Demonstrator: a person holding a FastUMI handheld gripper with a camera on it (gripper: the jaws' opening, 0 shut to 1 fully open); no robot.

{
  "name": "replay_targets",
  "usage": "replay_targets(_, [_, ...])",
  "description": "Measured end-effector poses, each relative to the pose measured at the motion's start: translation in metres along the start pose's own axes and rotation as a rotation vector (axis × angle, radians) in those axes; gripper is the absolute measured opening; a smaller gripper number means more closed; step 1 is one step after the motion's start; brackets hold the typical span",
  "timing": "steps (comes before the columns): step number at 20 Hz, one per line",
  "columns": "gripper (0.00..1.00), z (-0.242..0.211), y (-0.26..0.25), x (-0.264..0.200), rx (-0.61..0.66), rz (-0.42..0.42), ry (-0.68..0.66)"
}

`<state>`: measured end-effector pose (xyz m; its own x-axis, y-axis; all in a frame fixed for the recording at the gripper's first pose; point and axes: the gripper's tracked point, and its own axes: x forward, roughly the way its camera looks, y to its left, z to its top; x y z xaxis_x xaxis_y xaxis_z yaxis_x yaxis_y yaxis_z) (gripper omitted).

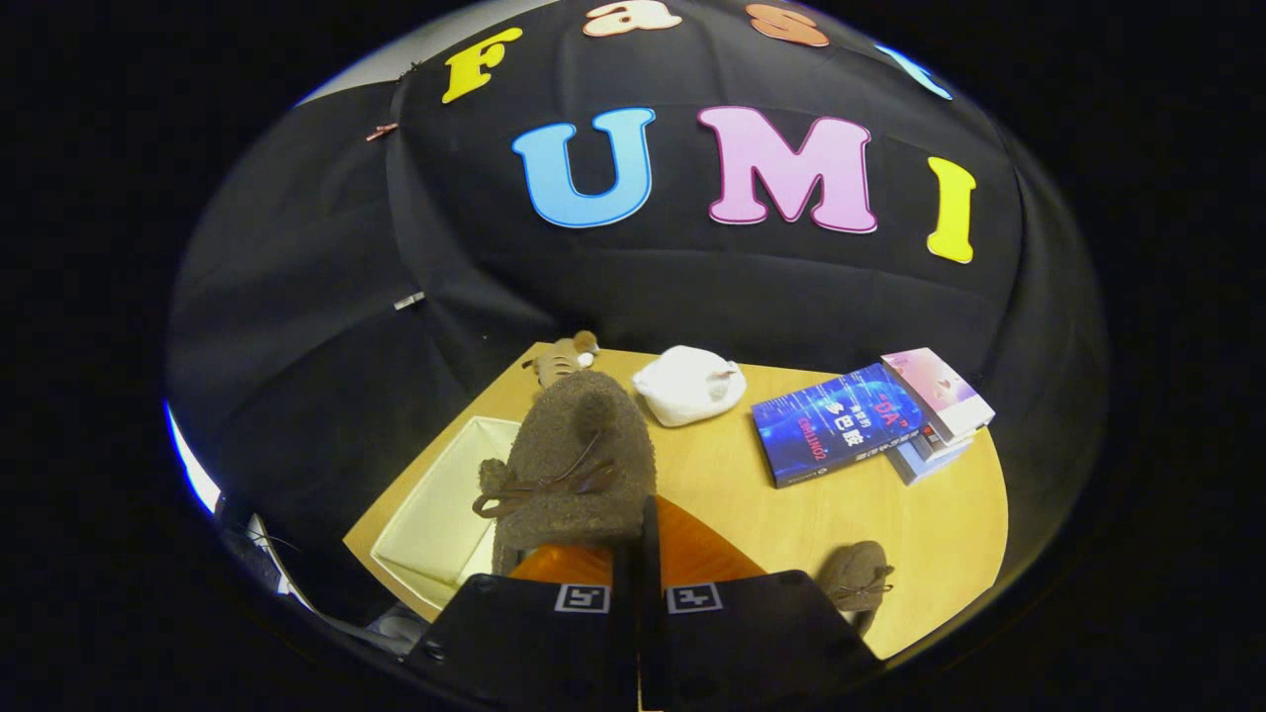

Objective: Open the storage box then place both shoes into the box .Put the left shoe in first, then the right shoe, with the right side of both shoes facing outward in a uniform manner.

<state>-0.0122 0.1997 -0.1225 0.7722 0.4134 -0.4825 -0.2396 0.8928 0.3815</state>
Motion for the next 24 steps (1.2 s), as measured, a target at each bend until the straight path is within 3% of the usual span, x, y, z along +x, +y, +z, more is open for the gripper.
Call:
replay_targets(7, [0.06, -0.005, 0.077, 0.058, 0.101, 0.018, 0.102])
replay_targets(18, [0.06, -0.110, 0.125, 0.141, 0.117, -0.131, 0.358])
replay_targets(24, [0.08, -0.134, 0.152, 0.157, 0.114, -0.092, 0.426])
